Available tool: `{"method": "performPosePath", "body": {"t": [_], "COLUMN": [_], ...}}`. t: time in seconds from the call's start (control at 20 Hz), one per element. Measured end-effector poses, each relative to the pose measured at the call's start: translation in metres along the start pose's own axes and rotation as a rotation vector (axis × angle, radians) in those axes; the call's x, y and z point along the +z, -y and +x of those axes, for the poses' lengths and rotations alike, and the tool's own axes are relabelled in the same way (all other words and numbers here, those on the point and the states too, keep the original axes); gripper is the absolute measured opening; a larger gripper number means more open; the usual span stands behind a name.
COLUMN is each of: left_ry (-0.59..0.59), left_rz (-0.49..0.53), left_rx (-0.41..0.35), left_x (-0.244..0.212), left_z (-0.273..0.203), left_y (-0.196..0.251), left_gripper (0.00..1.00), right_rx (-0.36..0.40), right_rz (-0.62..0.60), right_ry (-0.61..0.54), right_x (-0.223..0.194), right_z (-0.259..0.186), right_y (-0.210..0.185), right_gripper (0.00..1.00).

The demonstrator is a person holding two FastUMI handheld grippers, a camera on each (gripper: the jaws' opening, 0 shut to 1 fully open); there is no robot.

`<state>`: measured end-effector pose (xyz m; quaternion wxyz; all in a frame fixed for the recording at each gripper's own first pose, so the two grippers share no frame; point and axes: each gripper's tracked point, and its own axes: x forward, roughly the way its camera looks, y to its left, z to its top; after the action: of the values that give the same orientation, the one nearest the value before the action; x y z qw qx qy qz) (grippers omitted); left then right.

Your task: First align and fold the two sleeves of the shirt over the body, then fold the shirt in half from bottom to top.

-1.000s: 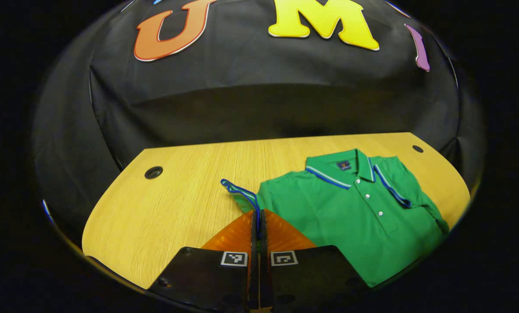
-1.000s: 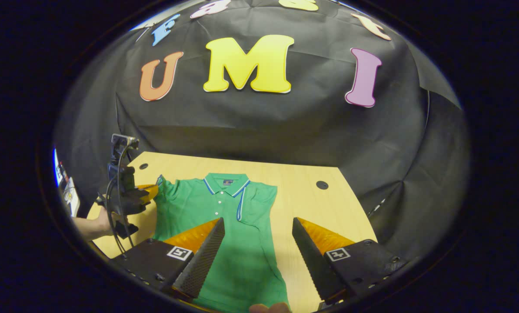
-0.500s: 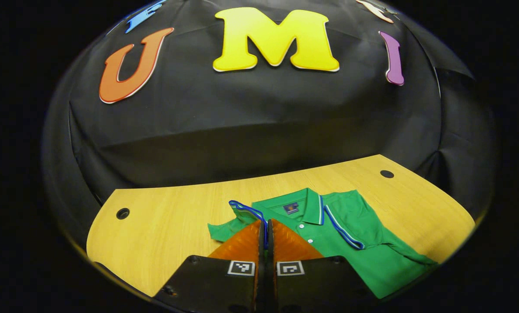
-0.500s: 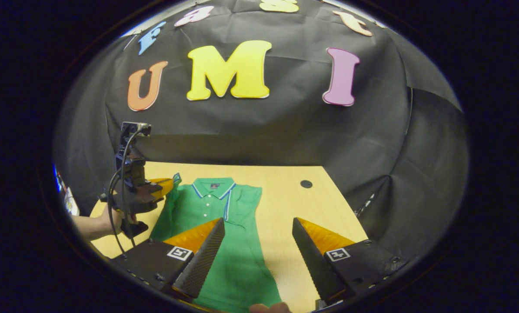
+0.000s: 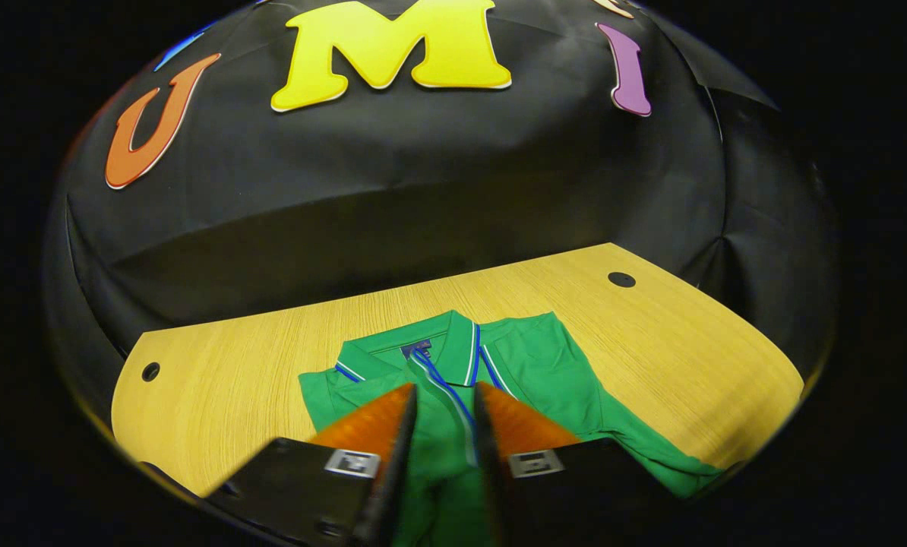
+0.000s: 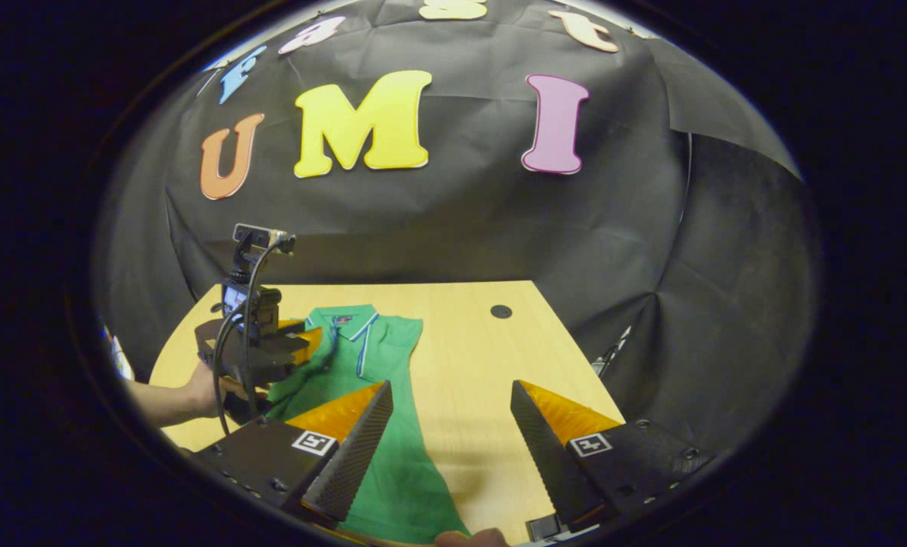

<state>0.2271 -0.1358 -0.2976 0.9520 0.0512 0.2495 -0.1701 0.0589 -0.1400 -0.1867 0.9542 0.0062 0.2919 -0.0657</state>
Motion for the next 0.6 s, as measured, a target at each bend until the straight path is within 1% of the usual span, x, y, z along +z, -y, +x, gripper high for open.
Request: {"method": "performPosePath", "body": {"t": [0.05, 0.15, 0.25, 0.3, 0.4, 0.5, 0.6], "left_ry": [0.039, 0.082, 0.116, 0.127, 0.151, 0.168, 0.172], "left_rz": [-0.021, -0.062, -0.085, -0.083, -0.102, -0.123, -0.124], "left_rx": [0.044, 0.091, 0.139, 0.169, 0.206, 0.237, 0.267], "left_x": [0.01, 0.022, 0.032, 0.037, 0.042, 0.039, 0.027], "left_z": [-0.014, -0.045, -0.08, -0.103, -0.154, -0.202, -0.245], "left_y": [-0.005, -0.012, -0.024, -0.03, -0.034, -0.037, -0.045], "left_gripper": [1.0, 1.0, 1.0, 1.0, 1.0, 1.0, 1.0], "right_rx": [0.022, 0.061, 0.099, 0.122, 0.16, 0.181, 0.216], "right_rz": [-0.01, -0.032, -0.056, -0.059, -0.062, -0.072, -0.087], "right_ry": [0.01, 0.047, 0.088, 0.107, 0.127, 0.136, 0.146], "right_x": [0.002, 0.01, 0.018, 0.02, 0.018, 0.013, 0.009], "right_z": [-0.002, -0.009, -0.015, -0.02, -0.025, -0.03, -0.04], "right_y": [-0.006, -0.016, -0.026, -0.029, -0.037, -0.042, -0.049], "right_gripper": [0.95, 0.97, 0.96, 0.95, 0.95, 0.95, 0.95]}}
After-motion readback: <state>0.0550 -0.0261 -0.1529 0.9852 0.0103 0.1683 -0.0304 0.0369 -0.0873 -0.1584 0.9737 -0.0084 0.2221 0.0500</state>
